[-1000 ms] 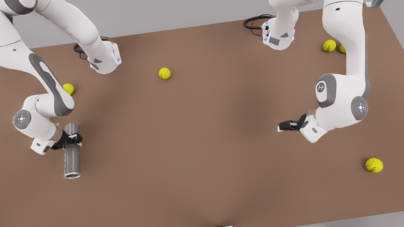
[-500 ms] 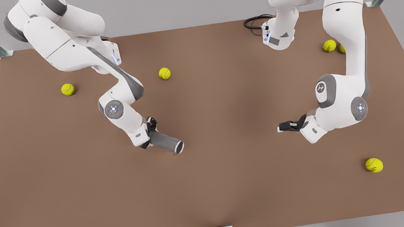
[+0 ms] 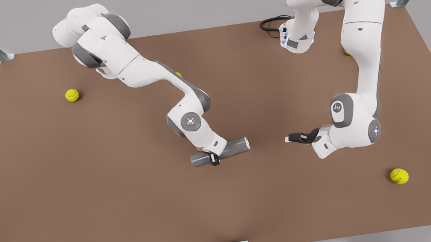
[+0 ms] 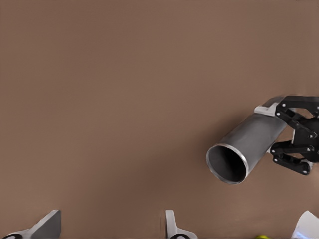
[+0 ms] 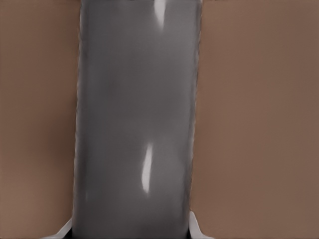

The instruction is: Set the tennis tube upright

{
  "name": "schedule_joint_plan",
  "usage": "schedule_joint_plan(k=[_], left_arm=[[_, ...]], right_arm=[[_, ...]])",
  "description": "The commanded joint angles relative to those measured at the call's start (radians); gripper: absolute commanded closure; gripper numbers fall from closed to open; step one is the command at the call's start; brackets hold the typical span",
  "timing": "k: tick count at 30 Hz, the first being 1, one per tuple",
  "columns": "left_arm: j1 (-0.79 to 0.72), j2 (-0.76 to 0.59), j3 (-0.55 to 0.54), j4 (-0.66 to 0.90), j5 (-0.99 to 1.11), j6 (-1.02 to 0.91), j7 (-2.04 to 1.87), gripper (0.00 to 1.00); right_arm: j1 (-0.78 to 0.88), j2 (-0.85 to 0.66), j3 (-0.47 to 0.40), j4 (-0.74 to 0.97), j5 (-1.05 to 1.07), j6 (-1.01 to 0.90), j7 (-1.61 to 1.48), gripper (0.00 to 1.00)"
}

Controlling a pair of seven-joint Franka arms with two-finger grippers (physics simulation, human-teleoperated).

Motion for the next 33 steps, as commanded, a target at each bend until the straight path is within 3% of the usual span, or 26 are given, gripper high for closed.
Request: schedule_joint_plan(k=[1,2,3,5,8,10,12,14,18,20,24,26,27,28,33], left_arm=[[-0.001,0.005,0.0,0.001,-0.15,0.0,0.0,0.0],[-0.004,0.01,-0.014,0.001,-0.176,0.009,-0.001,0.01],[-0.005,0.01,-0.015,-0.007,-0.209,0.028,-0.003,0.0],[-0.015,-0.001,-0.015,-0.059,-0.286,0.071,-0.003,0.0],[0.019,-0.041,-0.103,-0.216,-0.366,0.256,-0.003,0.01],[0.074,-0.062,-0.141,-0.285,-0.438,0.271,0.0,0.0],[0.174,-0.059,-0.285,-0.36,-0.476,0.408,0.0,0.01],[0.173,-0.046,-0.287,-0.358,-0.479,0.423,0.009,0.01],[0.169,0.034,-0.287,-0.343,-0.608,0.445,0.213,0.01],[0.166,0.076,-0.287,-0.321,-0.608,0.463,0.272,0.0],[0.156,0.128,-0.287,-0.285,-0.61,0.499,0.296,0.01],[0.148,0.148,-0.287,-0.263,-0.608,0.503,0.296,0.01],[0.134,0.158,-0.287,-0.252,-0.608,0.503,0.296,0.01],[0.128,0.163,-0.287,-0.248,-0.608,0.503,0.296,0.01],[0.074,0.197,-0.287,-0.202,-0.636,0.54,0.313,0.01]], right_arm=[[0.002,0.004,0.0,0.006,0.0,0.001,0.003,0.22],[0.028,0.016,-0.023,0.023,0.023,-0.009,0.003,0.16],[0.048,0.019,-0.049,0.034,0.046,-0.016,0.003,0.0],[0.052,0.024,-0.051,0.037,0.052,-0.021,0.003,0.0],[0.052,0.024,-0.051,0.052,0.054,-0.024,0.003,0.0],[0.052,0.024,-0.051,0.052,0.054,-0.024,0.026,0.0],[0.052,0.019,-0.049,0.052,0.054,-0.044,0.026,0.0],[0.031,-0.05,-0.049,0.018,0.065,-0.045,0.024,0.0],[-0.199,-0.49,-0.036,-0.195,0.151,-0.344,0.034,0.0],[-0.334,-0.605,-0.036,-0.177,0.148,-0.513,0.181,0.0],[-0.583,-0.62,-0.049,-0.161,0.132,-0.601,0.406,0.0],[-0.547,-0.703,-0.121,-0.173,0.039,-0.703,0.635,0.0],[-0.466,-0.726,-0.219,-0.18,0.02,-0.726,0.707,0.0],[-0.463,-0.732,-0.249,-0.181,0.02,-0.76,0.736,0.0],[-0.527,-0.745,-0.247,-0.265,0.02,-0.648,0.756,0.0]])
